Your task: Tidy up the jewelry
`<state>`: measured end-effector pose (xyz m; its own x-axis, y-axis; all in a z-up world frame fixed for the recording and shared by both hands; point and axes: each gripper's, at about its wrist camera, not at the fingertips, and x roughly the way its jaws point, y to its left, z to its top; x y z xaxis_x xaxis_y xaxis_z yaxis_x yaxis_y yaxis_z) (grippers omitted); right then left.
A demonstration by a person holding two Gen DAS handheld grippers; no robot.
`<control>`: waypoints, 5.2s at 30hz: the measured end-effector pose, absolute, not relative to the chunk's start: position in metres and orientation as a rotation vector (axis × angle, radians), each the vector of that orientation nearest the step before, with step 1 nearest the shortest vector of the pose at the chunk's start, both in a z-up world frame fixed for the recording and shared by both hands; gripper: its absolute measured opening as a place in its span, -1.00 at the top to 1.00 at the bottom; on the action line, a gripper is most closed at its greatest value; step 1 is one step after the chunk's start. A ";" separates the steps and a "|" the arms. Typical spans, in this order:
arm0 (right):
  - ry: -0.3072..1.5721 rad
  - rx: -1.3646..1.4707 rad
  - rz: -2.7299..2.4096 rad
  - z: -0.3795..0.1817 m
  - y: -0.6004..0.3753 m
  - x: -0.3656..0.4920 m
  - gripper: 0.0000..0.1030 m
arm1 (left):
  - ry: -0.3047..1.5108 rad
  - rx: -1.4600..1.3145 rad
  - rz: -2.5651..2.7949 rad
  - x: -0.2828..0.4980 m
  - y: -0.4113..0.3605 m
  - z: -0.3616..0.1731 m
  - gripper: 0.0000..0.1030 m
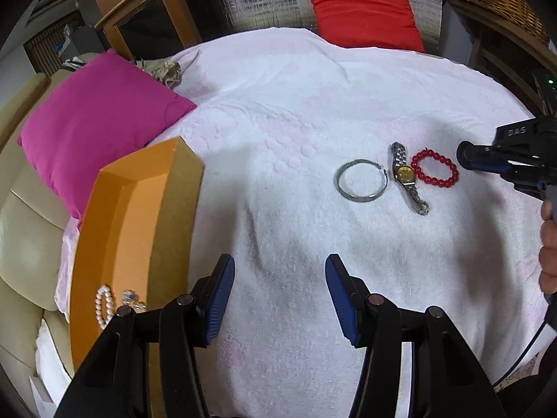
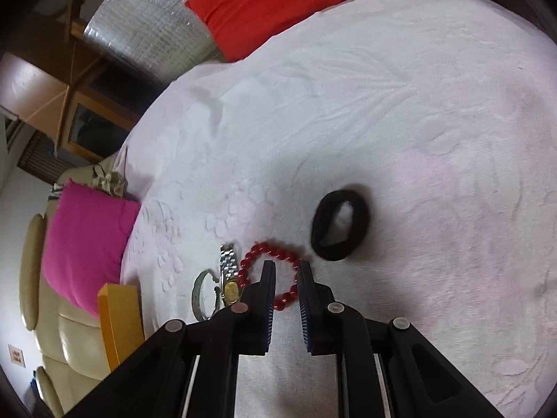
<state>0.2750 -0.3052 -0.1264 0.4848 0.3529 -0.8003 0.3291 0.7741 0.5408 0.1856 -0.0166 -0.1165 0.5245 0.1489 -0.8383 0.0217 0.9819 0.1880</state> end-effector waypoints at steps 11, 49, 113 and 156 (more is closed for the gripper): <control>1.060 0.878 -0.030 -0.127 -0.363 0.260 0.69 | 1.045 0.190 0.013 0.187 -0.053 -0.116 -0.07; 0.958 0.614 -0.121 -0.141 -0.332 0.276 0.28 | 1.084 -0.085 -0.109 0.278 -0.079 -0.184 -0.16; 1.023 0.631 -0.057 -0.147 -0.343 0.247 0.72 | 1.062 -0.177 -0.227 0.298 -0.117 -0.184 -0.36; 1.026 0.619 -0.057 -0.144 -0.340 0.244 0.73 | 1.079 -0.089 -0.151 0.322 -0.112 -0.186 0.74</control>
